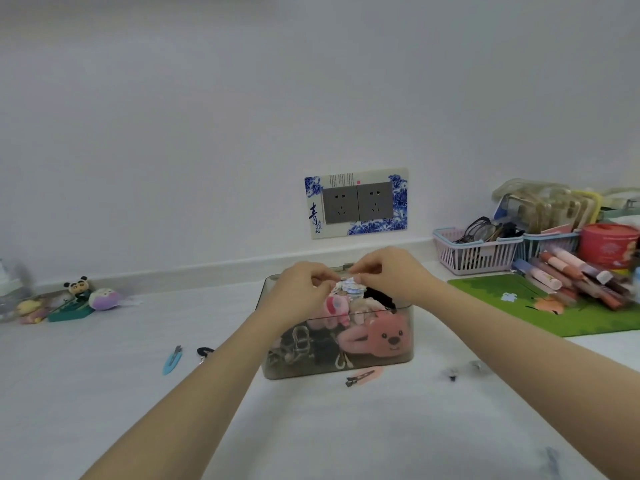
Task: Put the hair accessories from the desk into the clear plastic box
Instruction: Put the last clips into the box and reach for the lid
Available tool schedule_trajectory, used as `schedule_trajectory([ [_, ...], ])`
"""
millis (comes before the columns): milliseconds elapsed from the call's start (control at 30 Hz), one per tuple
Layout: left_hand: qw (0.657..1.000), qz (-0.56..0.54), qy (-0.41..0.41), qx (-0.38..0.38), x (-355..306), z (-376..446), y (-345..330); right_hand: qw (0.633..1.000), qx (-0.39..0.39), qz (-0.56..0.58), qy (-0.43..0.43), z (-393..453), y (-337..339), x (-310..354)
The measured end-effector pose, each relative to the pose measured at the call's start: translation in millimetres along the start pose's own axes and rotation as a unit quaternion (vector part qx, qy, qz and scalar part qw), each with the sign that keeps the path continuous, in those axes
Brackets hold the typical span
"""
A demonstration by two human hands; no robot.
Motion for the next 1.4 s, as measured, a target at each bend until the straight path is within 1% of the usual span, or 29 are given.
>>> schedule_trajectory([
  [67,0.998,0.006,-0.043,-0.041,-19,-12,-1,1.0,-0.027,0.0,0.011,-19,16,-3],
  [133,0.996,-0.001,-0.074,-0.053,-35,-32,-8,0.999,-0.033,-0.017,0.014,-46,30,-13],
  [167,0.995,-0.008,-0.091,-0.044,-39,-39,-14,0.999,-0.032,-0.023,0.014,-59,35,-18],
  [233,0.994,-0.007,-0.111,0.006,-44,-54,-29,0.999,-0.019,-0.039,0.001,-90,44,-34],
  [300,0.991,0.04,-0.109,0.064,-40,-67,-45,0.998,0.012,-0.059,-0.023,-119,47,-49],
  [333,0.989,0.073,-0.106,0.078,-35,-71,-52,0.997,0.028,-0.066,-0.032,-131,45,-56],
  [400,0.983,0.123,-0.107,0.078,-22,-78,-66,0.995,0.053,-0.076,-0.045,-157,44,-68],
  [533,0.975,0.184,-0.057,0.107,0,-86,-77,0.994,0.067,-0.07,-0.043,-197,43,-68],
  [600,0.978,0.171,-0.054,0.106,2,-90,-80,0.992,0.095,-0.061,-0.053,-212,44,-67],
  [667,0.987,0.121,-0.061,0.086,-3,-94,-81,0.987,0.13,-0.066,-0.071,-223,44,-68],
  [733,0.993,0.063,-0.056,0.084,-11,-97,-83,0.984,0.14,-0.074,-0.083,-229,44,-72],
  [867,0.993,-0.015,-0.029,0.112,-23,-100,-92,0.991,0.076,-0.067,-0.086,-231,40,-77],
  [1067,0.984,-0.05,0.005,0.173,-31,-93,-101,0.992,0.007,-0.005,-0.124,-223,37,-81],
  [1133,0.984,-0.059,-0.005,0.166,-38,-91,-104,0.989,-0.008,0.04,-0.145,-213,38,-85],
  [1200,0.988,-0.063,-0.02,0.139,-48,-85,-106,0.982,-0.015,0.1,-0.162,-200,39,-90],
  [1233,0.989,-0.068,-0.025,0.126,-53,-80,-107,0.98,-0.02,0.105,-0.166,-193,39,-94],
  [1300,0.99,-0.07,-0.025,0.12,-62,-69,-112,0.983,-0.011,0.073,-0.166,-177,41,-103],
  [1400,0.985,-0.059,-0.016,0.16,-72,-57,-126,0.989,0.044,-0.008,-0.144,-157,39,-111],
])
Point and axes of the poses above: each hand's wrist, its own z-axis towards the middle knuckle, its own y-axis out of the back of the hand, x = y × z, the point moved 2 cm from there along z, towards the middle knuckle, and after that the axes turned 1 degree about -z, right-handed, at the moved point
